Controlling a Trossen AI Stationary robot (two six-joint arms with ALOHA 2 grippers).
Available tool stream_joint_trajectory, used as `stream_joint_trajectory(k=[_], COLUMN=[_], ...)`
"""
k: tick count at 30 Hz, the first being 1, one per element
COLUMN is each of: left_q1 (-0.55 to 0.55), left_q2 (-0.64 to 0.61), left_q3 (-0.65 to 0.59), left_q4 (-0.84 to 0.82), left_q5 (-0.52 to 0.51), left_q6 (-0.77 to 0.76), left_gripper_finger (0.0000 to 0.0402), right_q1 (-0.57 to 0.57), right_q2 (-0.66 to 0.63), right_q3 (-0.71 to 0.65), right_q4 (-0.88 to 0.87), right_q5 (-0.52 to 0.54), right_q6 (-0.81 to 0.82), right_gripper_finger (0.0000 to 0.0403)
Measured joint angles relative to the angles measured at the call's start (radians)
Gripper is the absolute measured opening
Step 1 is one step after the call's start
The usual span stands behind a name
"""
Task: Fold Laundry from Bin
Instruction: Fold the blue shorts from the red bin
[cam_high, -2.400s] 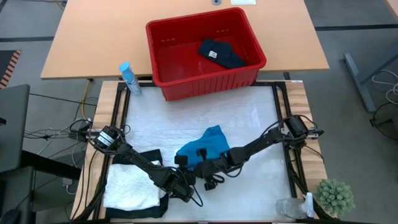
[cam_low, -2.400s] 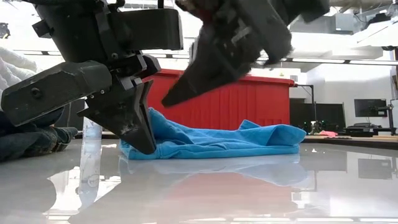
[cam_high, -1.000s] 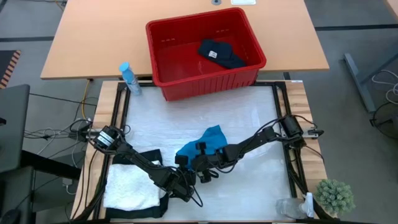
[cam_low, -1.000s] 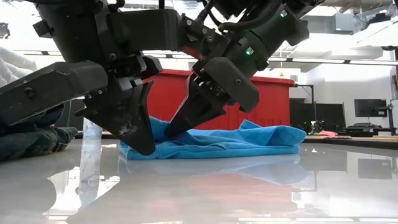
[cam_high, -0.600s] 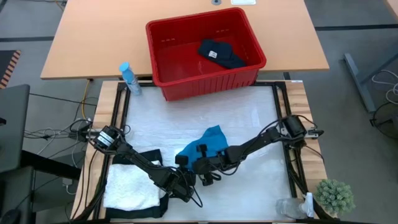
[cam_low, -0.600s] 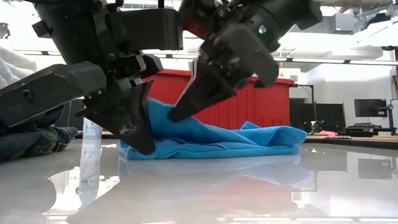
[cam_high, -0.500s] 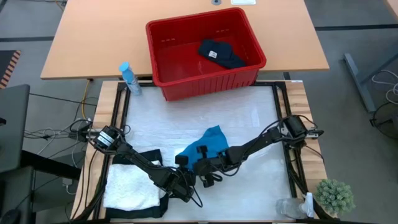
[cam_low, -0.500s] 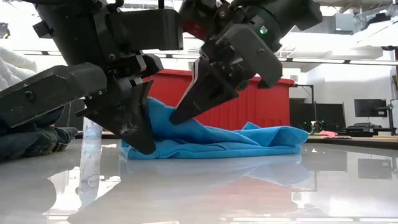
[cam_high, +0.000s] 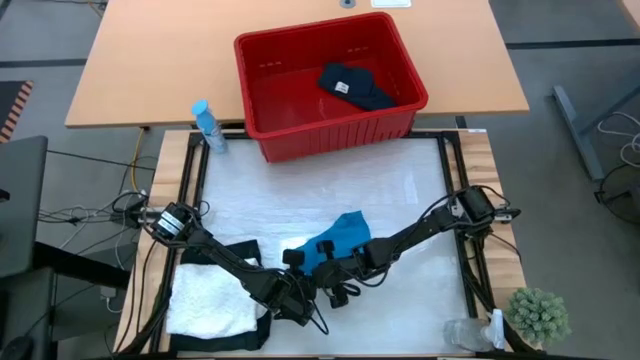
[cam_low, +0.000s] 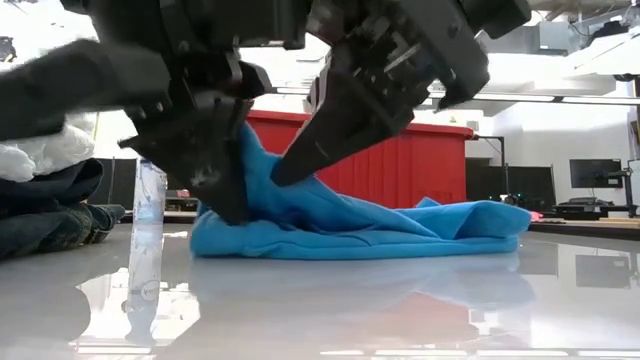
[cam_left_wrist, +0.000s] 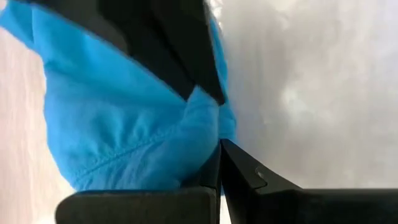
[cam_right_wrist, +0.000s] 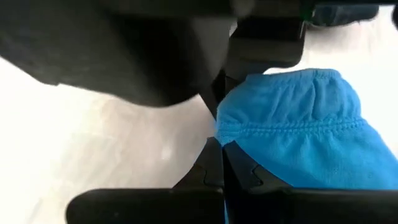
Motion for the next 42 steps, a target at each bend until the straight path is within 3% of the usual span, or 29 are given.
stream_joint_trajectory(k=[11, 30, 33, 37, 42], left_q1=[0.000, 0.001, -0.001, 0.000, 0.001], left_q2=[0.001, -0.050, -0.112, -0.158, -0.209], left_q3=[0.080, 0.081, 0.092, 0.091, 0.093], left_q4=[-0.089, -0.075, -0.046, -0.054, -0.059], left_q5=[0.102, 0.427, 0.502, 0.446, 0.213], left_q6=[0.019, 0.088, 0.138, 0.126, 0.119], left_gripper_finger=[0.0000, 0.0000, 0.0000, 0.0000, 0.0000], right_q1=[0.002, 0.002, -0.004, -0.012, -0.007], right_q2=[0.000, 0.002, 0.016, 0.005, 0.011], right_q3=[0.001, 0.000, -0.011, -0.027, -0.034], right_q4=[0.002, -0.007, -0.044, -0.007, -0.018], right_q5=[-0.004, -0.022, -0.009, -0.008, -0.015], right_q6=[-0.005, -0.010, -0.018, -0.017, -0.011], right_gripper_finger=[0.0014, 0.0014, 0.0014, 0.0014, 0.0014])
